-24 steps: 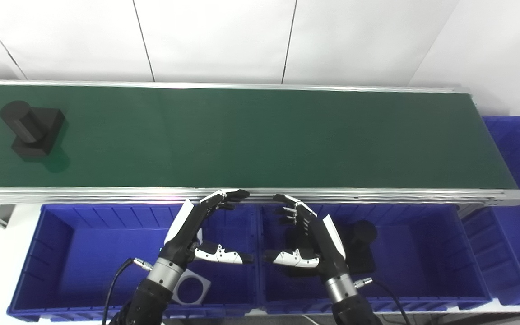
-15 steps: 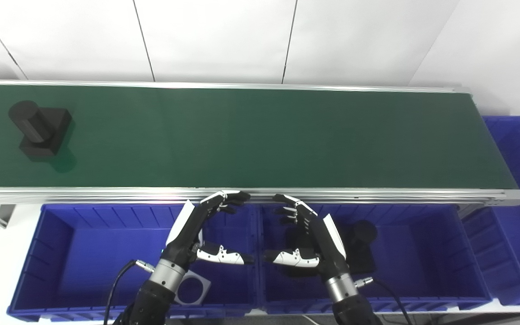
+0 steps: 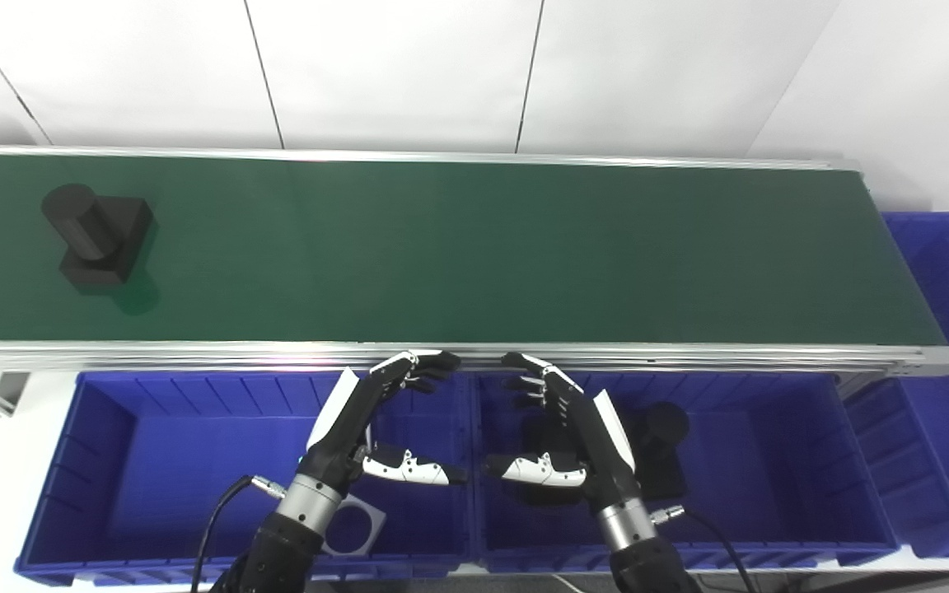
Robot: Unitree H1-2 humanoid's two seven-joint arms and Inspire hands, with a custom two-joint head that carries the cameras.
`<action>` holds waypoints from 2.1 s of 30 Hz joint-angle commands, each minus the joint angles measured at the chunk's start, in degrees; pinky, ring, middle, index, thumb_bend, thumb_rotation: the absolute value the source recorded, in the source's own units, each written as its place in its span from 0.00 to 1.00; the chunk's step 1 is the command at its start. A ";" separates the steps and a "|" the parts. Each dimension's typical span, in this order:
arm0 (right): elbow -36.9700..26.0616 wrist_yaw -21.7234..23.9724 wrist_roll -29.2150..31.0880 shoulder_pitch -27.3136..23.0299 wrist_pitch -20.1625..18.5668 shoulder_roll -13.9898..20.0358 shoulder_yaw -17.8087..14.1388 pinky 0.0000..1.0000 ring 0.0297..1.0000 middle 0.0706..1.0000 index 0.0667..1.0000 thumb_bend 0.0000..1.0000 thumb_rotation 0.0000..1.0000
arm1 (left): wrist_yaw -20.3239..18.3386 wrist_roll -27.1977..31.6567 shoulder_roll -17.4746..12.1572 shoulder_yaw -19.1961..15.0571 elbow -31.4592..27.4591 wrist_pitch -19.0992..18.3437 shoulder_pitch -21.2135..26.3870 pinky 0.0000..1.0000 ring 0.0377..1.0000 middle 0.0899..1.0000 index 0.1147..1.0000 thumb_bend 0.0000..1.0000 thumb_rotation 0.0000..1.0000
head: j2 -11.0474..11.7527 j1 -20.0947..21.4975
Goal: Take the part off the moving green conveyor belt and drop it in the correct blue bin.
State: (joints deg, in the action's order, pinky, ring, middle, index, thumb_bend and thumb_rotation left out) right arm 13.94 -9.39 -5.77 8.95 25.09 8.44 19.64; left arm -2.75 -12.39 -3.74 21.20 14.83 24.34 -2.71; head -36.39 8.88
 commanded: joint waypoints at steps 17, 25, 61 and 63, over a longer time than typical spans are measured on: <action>-1.32 -0.22 0.19 -0.59 1.83 -0.17 -0.23 0.67 0.75 0.85 0.78 0.93 0.37 | 0.98 1.00 -0.45 0.66 -0.30 2.55 1.87 0.66 0.71 0.72 0.69 0.83 0.07 | 0.71 -0.09; 0.39 -0.40 0.63 -1.20 1.84 0.95 -0.25 0.67 0.75 0.84 0.79 0.90 0.34 | 2.23 0.70 0.10 2.15 2.66 2.58 2.97 0.66 0.71 0.72 0.69 0.83 0.06 | 3.74 -7.83; -6.30 20.37 11.15 -1.87 1.84 -3.00 -14.83 0.69 0.76 0.86 0.81 0.87 0.37 | 12.69 0.66 1.05 11.27 12.91 2.58 7.72 0.64 0.71 0.72 0.67 0.85 0.09 | 10.27 -15.55; -7.45 22.98 12.19 -2.21 1.84 -3.86 -16.34 0.70 0.76 0.87 0.81 0.88 0.37 | 12.84 0.79 1.03 11.49 13.16 2.58 7.85 0.65 0.72 0.72 0.68 0.84 0.10 | 10.41 -15.59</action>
State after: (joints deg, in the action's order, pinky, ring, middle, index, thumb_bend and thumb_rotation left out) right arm 8.44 11.12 5.08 7.59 25.08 5.36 4.24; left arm 8.66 -12.30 -3.01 32.48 28.75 24.68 3.25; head -26.10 -6.59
